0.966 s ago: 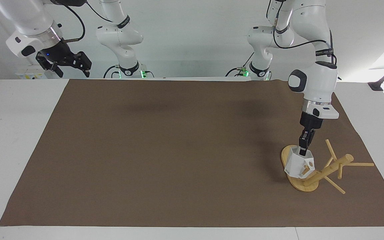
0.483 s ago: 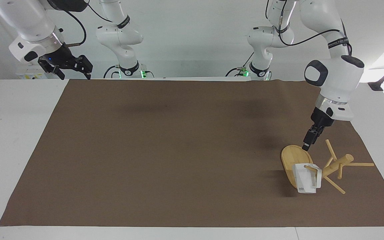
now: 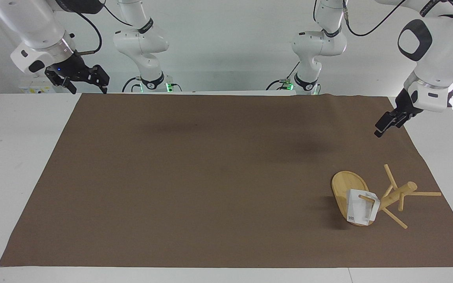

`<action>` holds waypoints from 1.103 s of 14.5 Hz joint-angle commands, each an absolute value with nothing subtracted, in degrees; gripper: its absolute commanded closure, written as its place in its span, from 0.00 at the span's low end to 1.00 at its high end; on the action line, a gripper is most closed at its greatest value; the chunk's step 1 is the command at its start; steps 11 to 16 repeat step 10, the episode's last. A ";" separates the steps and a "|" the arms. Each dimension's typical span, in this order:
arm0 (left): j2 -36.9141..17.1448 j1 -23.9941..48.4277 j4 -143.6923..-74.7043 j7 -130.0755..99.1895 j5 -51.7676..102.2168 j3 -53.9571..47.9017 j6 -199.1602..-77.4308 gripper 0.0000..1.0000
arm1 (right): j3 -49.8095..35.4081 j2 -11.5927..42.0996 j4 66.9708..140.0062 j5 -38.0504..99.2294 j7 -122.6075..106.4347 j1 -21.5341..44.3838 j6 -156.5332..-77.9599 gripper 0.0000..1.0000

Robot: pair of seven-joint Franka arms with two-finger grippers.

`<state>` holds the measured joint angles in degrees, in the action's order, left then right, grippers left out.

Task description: Hang cup on rack

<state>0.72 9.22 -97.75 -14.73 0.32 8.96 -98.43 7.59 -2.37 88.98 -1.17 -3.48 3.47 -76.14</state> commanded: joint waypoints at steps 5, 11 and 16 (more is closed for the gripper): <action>-0.88 9.23 -89.65 -3.70 0.00 8.88 -86.58 0.01 | 7.73 -2.81 89.56 -2.02 -4.57 3.25 -77.43 0.00; -0.70 9.05 -87.28 2.20 0.09 8.96 -84.20 0.01 | 7.73 -2.81 89.74 -2.02 -4.57 3.16 -77.43 0.00; -0.70 9.05 -87.28 2.20 0.09 8.96 -84.20 0.01 | 7.73 -2.81 89.74 -2.02 -4.57 3.16 -77.43 0.00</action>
